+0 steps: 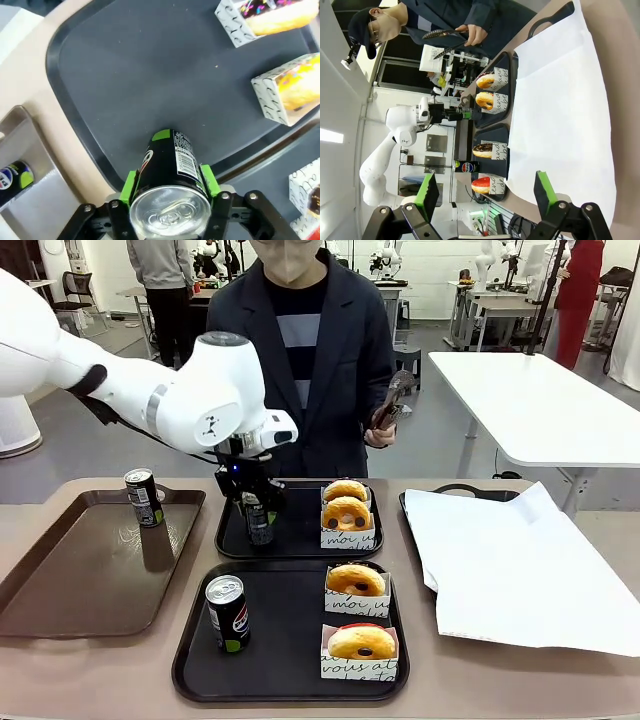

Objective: Set up donuts and drinks on trays.
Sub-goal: Pick up one Pepsi coke from the Handle tray and place it on the Flat Tray without a Pepsi coke.

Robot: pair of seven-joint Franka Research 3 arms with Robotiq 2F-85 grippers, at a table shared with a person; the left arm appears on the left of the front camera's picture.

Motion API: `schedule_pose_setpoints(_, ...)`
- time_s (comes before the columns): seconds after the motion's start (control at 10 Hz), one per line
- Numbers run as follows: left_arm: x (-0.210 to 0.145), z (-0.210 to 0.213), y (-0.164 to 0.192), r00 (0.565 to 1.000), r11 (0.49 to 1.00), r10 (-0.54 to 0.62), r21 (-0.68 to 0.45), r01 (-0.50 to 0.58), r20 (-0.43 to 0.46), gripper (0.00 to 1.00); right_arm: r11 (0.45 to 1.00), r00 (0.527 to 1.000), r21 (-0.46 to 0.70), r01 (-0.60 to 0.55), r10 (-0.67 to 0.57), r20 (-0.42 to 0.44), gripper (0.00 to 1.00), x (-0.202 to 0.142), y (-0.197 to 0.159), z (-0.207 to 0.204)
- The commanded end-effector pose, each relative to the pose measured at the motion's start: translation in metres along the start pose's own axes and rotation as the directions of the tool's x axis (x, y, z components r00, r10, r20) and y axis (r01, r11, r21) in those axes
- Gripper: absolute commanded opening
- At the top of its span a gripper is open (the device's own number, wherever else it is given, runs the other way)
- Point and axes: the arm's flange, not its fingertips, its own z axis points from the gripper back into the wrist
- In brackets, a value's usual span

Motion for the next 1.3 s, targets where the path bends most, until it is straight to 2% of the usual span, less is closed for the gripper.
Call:
schedule_pose_setpoints(0.0, 0.008, -0.002, -0.005, 1.0, 1.0, 0.0, 0.031, 0.0, 0.006, 0.59, 0.999, 1.0, 0.029, -0.016, 0.015, 0.019, 1.0, 0.002, 0.0, -0.001)
schedule_pose_setpoints(0.1, 0.008, 0.0, -0.005, 1.0, 1.0, -0.011, 0.019, 0.011, 0.004, 1.0, 0.999, 1.0, 0.029, -0.016, 0.015, 0.019, 1.0, 0.002, 0.0, -0.001)
schedule_pose_setpoints(0.5, 0.004, 0.016, 0.001, 1.0, 1.0, 0.027, -0.016, -0.027, 0.014, 1.0, 0.999, 1.0, 0.029, -0.016, 0.015, 0.019, 1.0, 0.002, 0.0, -0.001)
schedule_pose_setpoints(0.8, -0.008, 0.051, 0.002, 0.996, 0.996, 0.08, -0.035, -0.078, 0.048, 1.0, 0.999, 1.0, 0.029, -0.016, 0.015, 0.019, 1.0, 0.002, 0.0, -0.001)
schedule_pose_setpoints(1.2, -0.054, 0.101, 0.003, 0.994, 0.995, 0.097, -0.045, -0.094, 0.054, 1.0, 0.999, 1.0, 0.029, -0.016, 0.015, 0.019, 1.0, 0.002, 0.0, -0.001)
